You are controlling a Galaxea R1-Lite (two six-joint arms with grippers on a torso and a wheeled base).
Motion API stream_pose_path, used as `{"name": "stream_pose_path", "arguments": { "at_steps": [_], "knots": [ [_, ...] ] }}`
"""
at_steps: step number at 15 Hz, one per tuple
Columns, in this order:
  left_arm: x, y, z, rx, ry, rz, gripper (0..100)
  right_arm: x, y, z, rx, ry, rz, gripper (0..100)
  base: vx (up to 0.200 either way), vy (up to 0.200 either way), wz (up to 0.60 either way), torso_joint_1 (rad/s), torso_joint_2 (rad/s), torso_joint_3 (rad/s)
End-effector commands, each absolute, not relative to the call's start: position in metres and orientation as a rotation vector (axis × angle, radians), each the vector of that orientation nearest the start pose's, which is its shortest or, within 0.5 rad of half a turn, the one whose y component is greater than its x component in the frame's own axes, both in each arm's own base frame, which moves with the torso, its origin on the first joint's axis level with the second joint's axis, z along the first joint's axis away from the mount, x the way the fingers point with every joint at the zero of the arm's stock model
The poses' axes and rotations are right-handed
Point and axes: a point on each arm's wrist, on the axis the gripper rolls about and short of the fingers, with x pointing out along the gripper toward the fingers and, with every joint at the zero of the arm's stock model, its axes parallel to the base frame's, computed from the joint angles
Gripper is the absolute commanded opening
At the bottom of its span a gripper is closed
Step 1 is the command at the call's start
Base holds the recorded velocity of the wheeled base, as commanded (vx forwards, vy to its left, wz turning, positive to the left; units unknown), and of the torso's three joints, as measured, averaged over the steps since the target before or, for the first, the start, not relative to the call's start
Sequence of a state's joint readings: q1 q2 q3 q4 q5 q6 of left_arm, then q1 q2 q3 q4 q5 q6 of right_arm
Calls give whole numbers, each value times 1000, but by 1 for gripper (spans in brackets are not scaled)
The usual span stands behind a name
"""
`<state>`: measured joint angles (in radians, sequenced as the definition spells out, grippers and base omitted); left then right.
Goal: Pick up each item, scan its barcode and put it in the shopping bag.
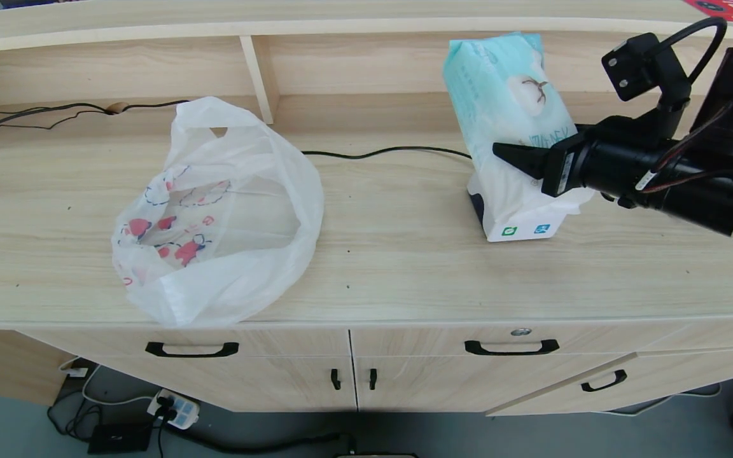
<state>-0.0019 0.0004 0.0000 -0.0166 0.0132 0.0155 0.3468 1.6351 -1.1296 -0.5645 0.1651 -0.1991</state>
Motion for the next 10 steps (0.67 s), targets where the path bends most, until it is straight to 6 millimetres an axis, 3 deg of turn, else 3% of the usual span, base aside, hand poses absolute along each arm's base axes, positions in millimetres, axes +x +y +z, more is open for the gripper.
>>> {"name": "stream_pose_path", "arguments": {
  "at_steps": [1, 7, 10],
  "knots": [
    [-23, 0, 77, 15, -17, 12, 100, 298, 104, 281, -192, -90, 483, 0, 0, 0, 0, 0, 0, 0],
    [-23, 0, 77, 15, -17, 12, 100, 297, 104, 285, -188, -125, 523, 0, 0, 0, 0, 0, 0, 0],
    [-23, 0, 77, 15, -17, 12, 100, 277, 122, 301, -176, -208, 631, 0, 0, 0, 0, 0, 0, 0]
  ]
}}
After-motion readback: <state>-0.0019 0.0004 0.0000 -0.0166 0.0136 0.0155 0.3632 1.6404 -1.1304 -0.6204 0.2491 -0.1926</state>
